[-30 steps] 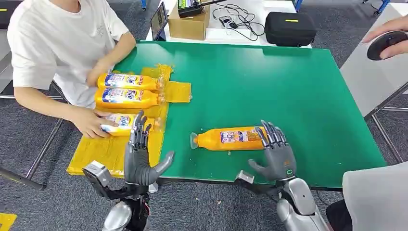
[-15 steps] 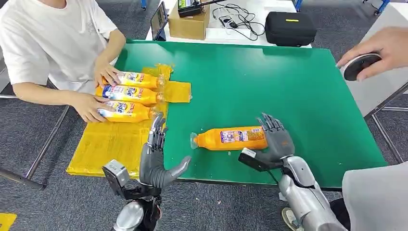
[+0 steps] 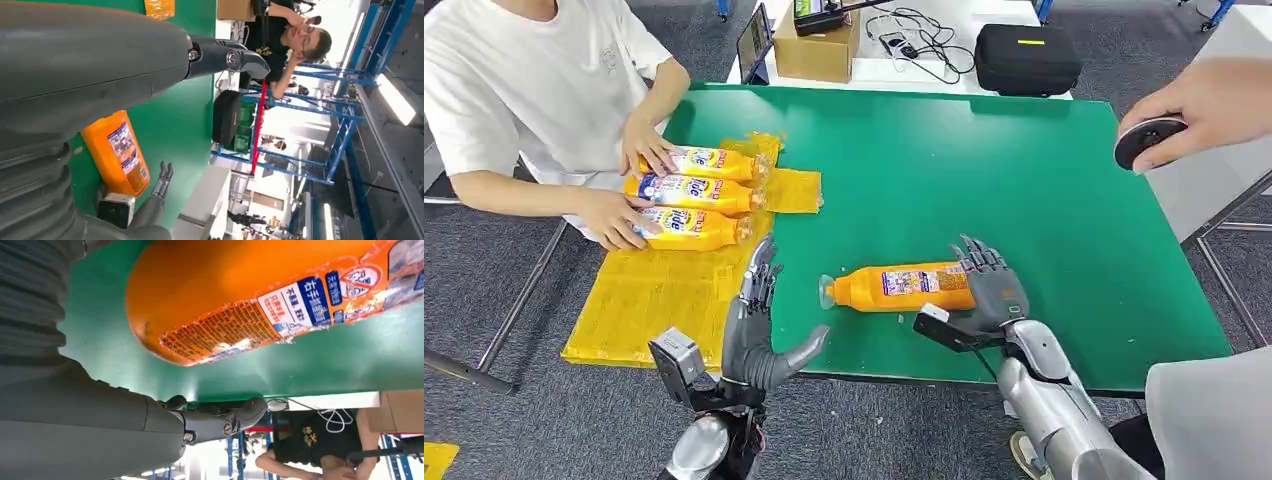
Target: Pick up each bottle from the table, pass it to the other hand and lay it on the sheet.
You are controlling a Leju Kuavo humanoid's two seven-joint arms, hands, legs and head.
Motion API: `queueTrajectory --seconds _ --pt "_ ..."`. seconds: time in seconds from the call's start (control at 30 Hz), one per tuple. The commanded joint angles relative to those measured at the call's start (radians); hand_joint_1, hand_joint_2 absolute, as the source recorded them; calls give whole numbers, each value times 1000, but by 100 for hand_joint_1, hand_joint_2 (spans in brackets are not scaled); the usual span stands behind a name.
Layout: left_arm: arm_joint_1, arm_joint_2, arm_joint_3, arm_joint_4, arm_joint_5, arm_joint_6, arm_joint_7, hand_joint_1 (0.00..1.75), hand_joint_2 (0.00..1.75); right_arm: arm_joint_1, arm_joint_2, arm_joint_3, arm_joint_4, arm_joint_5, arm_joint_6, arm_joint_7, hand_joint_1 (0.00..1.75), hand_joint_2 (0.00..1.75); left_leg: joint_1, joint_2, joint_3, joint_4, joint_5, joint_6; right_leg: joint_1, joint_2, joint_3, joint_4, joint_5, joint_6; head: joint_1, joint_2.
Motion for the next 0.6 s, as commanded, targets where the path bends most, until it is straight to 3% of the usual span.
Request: queueTrajectory --seconds 0.03,0.37,0.4,0.43,0.47,0.5,0.6 --pt "-61 16 -29 82 7 -5 5 0 175 -124 28 92 167 36 64 27 0 175 0 2 2 0 -1 -1 0 1 2 0 -1 -1 0 0" --pt "-91 10 -54 123 18 -14 8 0 175 -174 71 116 236 11 192 62 0 175 0 1 5 0 -2 -1 1 0 5 0 -2 -2 0 0" --pt "-85 5 -39 117 120 -76 71 0 175 -198 75 123 263 44 183 222 0 175 0 1 3 -1 -1 -1 0 1 3 0 -1 -1 0 0" --pt "-84 14 -45 100 94 -64 59 0 175 -220 75 142 275 65 219 255 10 175 0 1 3 -1 -1 -1 0 0 2 0 -1 -1 0 0" --pt "-91 19 -52 89 52 -42 38 0 175 -251 75 157 288 77 279 279 65 175 0 3 5 0 -2 -1 0 2 4 0 -2 -2 0 0" --pt "-92 20 -52 87 51 -42 38 0 175 -261 75 152 293 70 301 285 171 175 0 2 4 0 -1 -1 0 1 3 0 -1 -2 0 0" --pt "-101 16 -60 103 55 -53 49 0 175 -283 58 155 300 73 317 280 175 175 0 2 2 1 -1 -1 0 1 2 1 -1 -2 0 0"
